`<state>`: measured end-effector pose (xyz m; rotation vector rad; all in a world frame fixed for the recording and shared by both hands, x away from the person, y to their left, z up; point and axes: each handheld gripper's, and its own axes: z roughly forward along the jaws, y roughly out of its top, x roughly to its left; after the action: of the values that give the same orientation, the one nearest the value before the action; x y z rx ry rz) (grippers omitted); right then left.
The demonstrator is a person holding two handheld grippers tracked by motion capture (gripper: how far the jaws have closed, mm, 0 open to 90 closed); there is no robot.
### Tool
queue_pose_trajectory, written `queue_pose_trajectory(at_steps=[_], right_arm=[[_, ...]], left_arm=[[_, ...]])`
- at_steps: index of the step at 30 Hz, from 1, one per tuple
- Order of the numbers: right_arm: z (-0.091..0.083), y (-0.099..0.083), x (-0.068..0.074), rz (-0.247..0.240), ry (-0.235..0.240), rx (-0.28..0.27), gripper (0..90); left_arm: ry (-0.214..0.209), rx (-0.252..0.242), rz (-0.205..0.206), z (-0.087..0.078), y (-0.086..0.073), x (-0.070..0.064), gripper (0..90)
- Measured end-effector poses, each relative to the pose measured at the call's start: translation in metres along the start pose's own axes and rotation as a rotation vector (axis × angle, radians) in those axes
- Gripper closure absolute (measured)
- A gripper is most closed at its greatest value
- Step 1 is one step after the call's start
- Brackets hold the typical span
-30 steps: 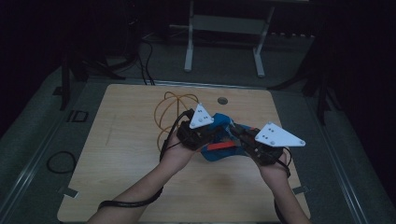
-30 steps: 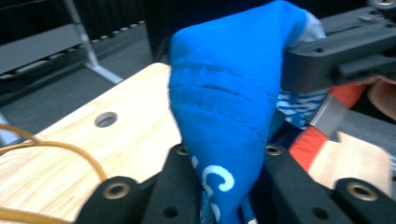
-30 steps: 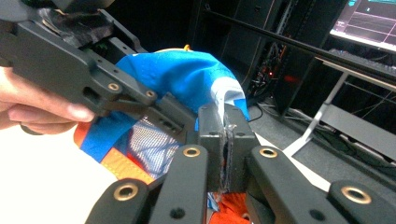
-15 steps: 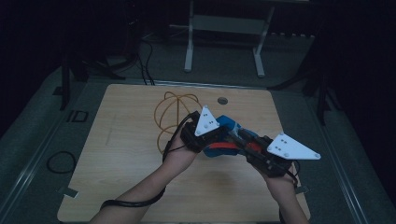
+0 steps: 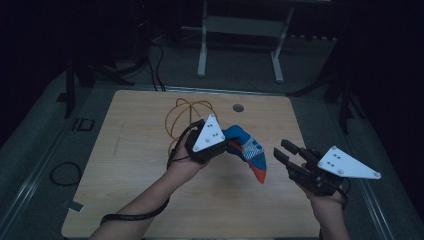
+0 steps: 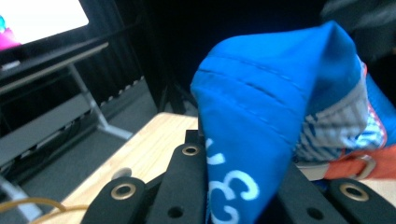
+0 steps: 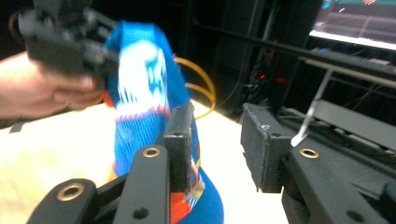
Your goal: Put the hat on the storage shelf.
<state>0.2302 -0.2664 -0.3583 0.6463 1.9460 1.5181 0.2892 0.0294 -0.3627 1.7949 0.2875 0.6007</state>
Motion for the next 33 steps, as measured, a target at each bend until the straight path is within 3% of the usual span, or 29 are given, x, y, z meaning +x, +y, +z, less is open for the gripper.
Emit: queue_pose_trajectory(at_steps=[1,2,4,5,9,14,23,26,33], right_arm=[[0.002,-0.002,0.000,0.005,0.022,0.010,63.1],[0.003,-0.003,0.001,0.010,0.036,0.014,63.0],[0.006,-0.005,0.003,0.020,0.075,0.018,62.8],[0.007,-0.006,0.004,0.029,0.090,0.019,62.8],[0.015,-0.008,0.012,0.034,0.156,0.031,62.3],[0.026,-0.012,0.030,0.005,0.239,0.054,59.6],[0.040,-0.016,0.039,0.006,0.318,0.082,56.6],[0.044,-0.016,0.040,-0.003,0.327,0.093,57.4],[0.043,-0.013,0.038,-0.007,0.336,0.080,76.2]], left_arm=[[-0.022,-0.015,0.006,-0.002,0.000,0.002,88.8],[-0.070,-0.040,0.012,-0.004,-0.002,0.004,88.8],[-0.113,-0.078,0.026,-0.008,-0.004,0.006,88.8],[-0.160,-0.097,0.030,-0.010,-0.005,0.007,88.8],[-0.229,-0.132,0.108,-0.013,-0.013,0.006,88.8],[-0.348,-0.190,0.159,-0.016,-0.022,0.005,88.6],[-0.393,-0.220,0.157,-0.017,-0.028,0.004,88.6],[-0.388,-0.213,0.180,-0.017,-0.026,0.002,88.6],[-0.402,-0.200,0.173,-0.016,-0.027,0.003,88.5]])
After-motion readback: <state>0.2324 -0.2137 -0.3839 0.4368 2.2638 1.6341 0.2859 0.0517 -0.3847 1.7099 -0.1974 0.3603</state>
